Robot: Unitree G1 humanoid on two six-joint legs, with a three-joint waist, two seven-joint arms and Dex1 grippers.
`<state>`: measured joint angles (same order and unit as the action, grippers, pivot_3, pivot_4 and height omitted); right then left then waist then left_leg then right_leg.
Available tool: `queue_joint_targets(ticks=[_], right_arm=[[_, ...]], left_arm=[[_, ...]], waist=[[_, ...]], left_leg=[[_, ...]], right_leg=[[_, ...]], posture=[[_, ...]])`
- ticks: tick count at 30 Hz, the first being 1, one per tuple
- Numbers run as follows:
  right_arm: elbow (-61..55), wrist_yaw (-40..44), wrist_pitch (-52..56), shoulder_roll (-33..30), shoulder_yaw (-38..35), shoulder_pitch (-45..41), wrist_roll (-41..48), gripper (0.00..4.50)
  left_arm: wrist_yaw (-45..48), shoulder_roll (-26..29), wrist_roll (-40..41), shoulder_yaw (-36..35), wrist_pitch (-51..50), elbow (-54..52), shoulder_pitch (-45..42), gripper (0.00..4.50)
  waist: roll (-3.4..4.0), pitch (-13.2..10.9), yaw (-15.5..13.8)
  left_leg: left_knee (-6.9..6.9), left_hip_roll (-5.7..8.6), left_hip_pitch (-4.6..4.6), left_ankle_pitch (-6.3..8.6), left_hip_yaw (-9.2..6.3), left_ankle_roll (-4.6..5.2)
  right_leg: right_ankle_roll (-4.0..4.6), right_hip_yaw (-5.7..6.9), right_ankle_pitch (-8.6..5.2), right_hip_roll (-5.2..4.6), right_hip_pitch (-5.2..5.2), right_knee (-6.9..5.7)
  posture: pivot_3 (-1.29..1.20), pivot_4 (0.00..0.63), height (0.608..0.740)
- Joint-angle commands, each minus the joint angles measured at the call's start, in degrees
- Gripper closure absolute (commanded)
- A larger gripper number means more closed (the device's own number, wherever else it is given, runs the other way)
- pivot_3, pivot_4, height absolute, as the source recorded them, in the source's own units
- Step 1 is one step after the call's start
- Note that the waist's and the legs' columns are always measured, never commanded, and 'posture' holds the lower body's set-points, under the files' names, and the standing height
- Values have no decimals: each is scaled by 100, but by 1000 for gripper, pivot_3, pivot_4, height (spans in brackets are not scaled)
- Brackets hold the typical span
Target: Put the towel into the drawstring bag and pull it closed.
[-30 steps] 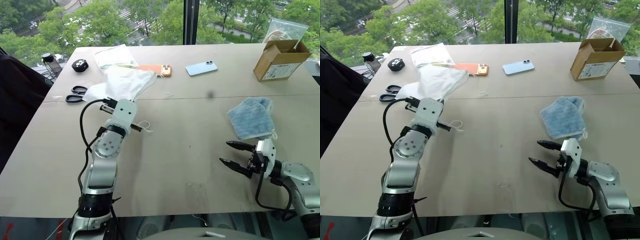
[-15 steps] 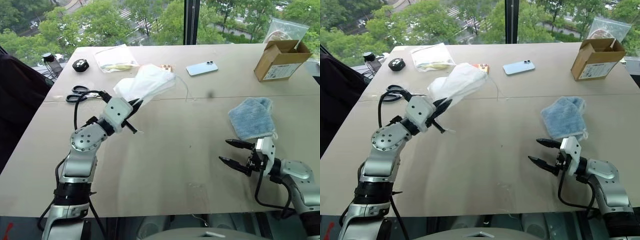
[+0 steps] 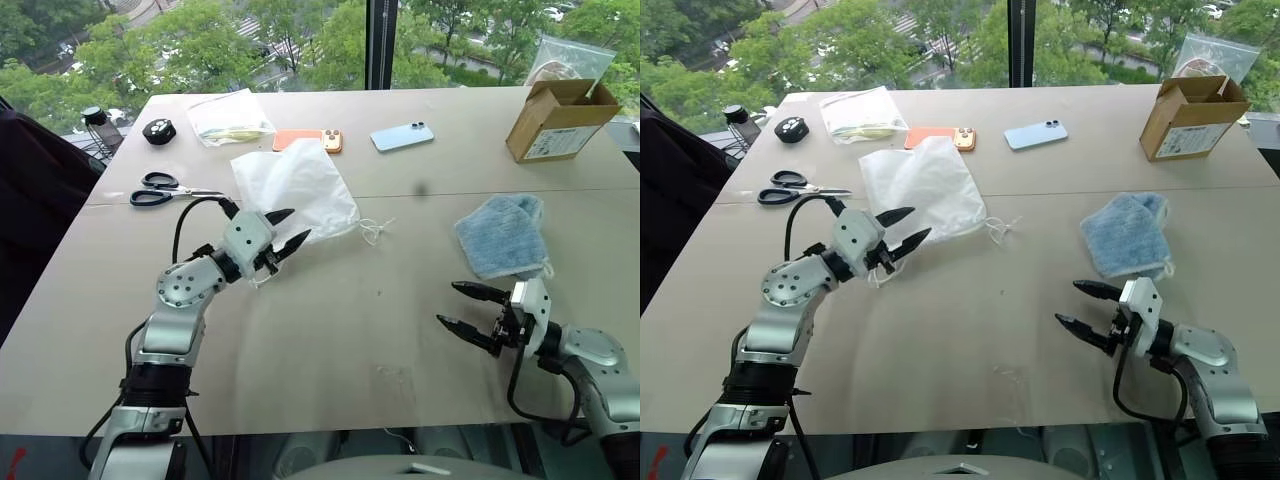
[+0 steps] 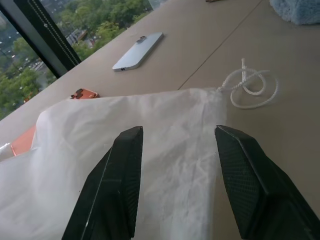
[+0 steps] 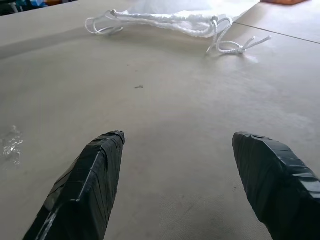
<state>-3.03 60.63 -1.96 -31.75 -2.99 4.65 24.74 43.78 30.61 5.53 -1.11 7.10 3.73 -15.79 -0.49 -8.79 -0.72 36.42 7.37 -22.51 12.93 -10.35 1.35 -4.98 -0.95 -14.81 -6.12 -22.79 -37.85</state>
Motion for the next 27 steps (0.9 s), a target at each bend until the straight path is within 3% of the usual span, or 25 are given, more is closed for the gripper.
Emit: queue_joint_targets(ticks=[1,11,16,27], right_arm=[[-221,-50,-35,21,-116,-11,94,791],[-205,-64,-37,10,-107,-32,79,791],[-179,-38,-39,-14,-113,-51,70,791],[-172,-115,-111,75,-64,-25,12,791]], left_arm=[[38,99,-200,143,429,1,7,2207],[-484,92,-1116,576,1185,1070,-458,2207],[-358,-64,-677,450,704,1209,-760,2207],[844,520,-293,543,-181,1363,-1175,2207]], waist=[[0,0,-3],[0,0,-7],[0,0,-2],[0,0,33]], left_leg=[[0,0,0,0,0,0],[0,0,1,10,0,17],[0,0,0,10,-1,17],[1,0,1,10,-1,18]], right_leg=[[0,0,0,0,0,0],[-1,0,0,0,0,-1],[-1,2,1,0,0,-2],[-2,2,1,2,0,-4]], posture=[[0,150,740],[0,150,740],[0,150,740],[0,150,740]])
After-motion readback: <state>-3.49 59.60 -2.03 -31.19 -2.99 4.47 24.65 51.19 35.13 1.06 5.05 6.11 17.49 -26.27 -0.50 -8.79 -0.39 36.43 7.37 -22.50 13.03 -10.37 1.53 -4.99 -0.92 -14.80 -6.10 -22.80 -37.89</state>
